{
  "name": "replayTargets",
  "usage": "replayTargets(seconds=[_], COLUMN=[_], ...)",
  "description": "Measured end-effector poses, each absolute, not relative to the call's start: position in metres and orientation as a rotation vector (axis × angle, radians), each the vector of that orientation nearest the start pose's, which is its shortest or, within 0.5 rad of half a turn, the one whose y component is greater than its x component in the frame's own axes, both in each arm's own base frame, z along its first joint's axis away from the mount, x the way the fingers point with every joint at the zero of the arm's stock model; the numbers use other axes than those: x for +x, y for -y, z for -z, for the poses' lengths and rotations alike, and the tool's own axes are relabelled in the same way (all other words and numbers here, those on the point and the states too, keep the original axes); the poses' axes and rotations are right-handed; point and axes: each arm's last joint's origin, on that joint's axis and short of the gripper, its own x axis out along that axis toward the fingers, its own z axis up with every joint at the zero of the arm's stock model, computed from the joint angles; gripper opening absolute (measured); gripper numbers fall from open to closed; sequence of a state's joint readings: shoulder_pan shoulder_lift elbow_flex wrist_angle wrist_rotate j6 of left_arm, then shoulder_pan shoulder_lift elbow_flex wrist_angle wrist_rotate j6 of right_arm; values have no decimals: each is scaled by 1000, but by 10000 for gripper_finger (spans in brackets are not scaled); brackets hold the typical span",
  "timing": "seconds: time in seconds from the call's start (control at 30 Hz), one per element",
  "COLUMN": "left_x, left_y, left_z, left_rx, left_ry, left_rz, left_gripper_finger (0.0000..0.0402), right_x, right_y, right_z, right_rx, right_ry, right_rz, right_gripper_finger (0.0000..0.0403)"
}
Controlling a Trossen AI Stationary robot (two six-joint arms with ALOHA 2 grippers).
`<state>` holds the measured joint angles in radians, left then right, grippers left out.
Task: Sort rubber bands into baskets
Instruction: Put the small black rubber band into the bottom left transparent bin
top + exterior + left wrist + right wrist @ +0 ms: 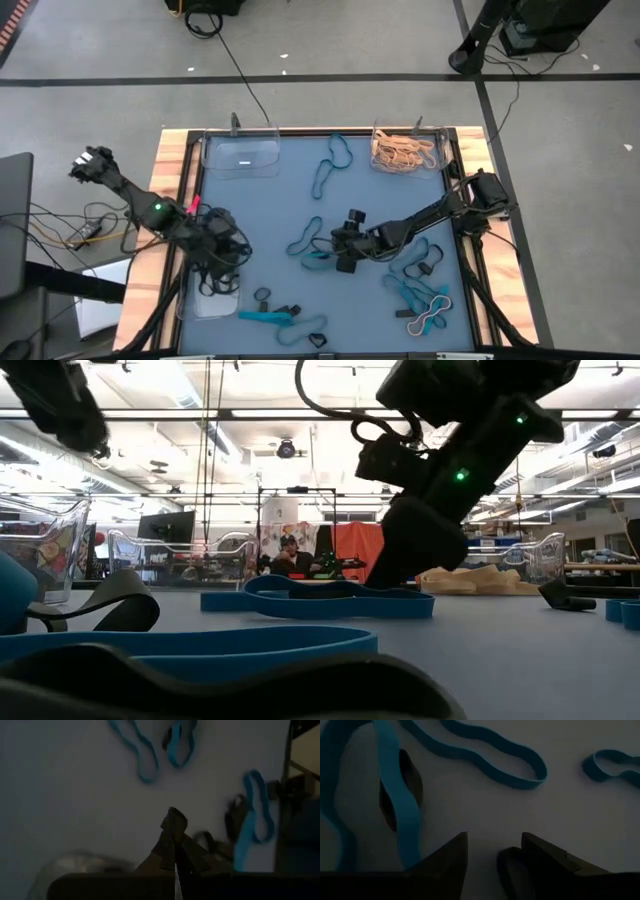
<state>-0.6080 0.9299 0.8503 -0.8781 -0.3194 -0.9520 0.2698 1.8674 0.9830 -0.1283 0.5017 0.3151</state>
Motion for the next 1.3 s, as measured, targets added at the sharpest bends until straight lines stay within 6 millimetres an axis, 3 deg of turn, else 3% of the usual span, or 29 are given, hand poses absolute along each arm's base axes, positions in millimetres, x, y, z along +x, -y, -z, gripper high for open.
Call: replayTargets(seconds=[0.27,0.57,0.8,1.0,1.3], left_x=[132,128,132,134,131], left_y=[99,112,116,117,112], left_z=[-286,-266,-257,-254,-252], left_rx=[-534,-513,-468,-458,-399], left_ry=[-1120,-1367,-1429,-1421,-1426], left_rz=[-117,-188,-248,-297,-366], left_gripper_finger=[4,6,15,80,197], right_x=[337,333,326,318,317], right_y=[-84,-90,-85,-74,-76], right_z=[-127,-143,-164,-160,-156], right_rx=[-98,-119,-118,-118,-102], right_ry=[-894,-835,-822,-924,-987], right_rz=[348,365,376,412,253], right_gripper_finger=[194,193,194,194,194])
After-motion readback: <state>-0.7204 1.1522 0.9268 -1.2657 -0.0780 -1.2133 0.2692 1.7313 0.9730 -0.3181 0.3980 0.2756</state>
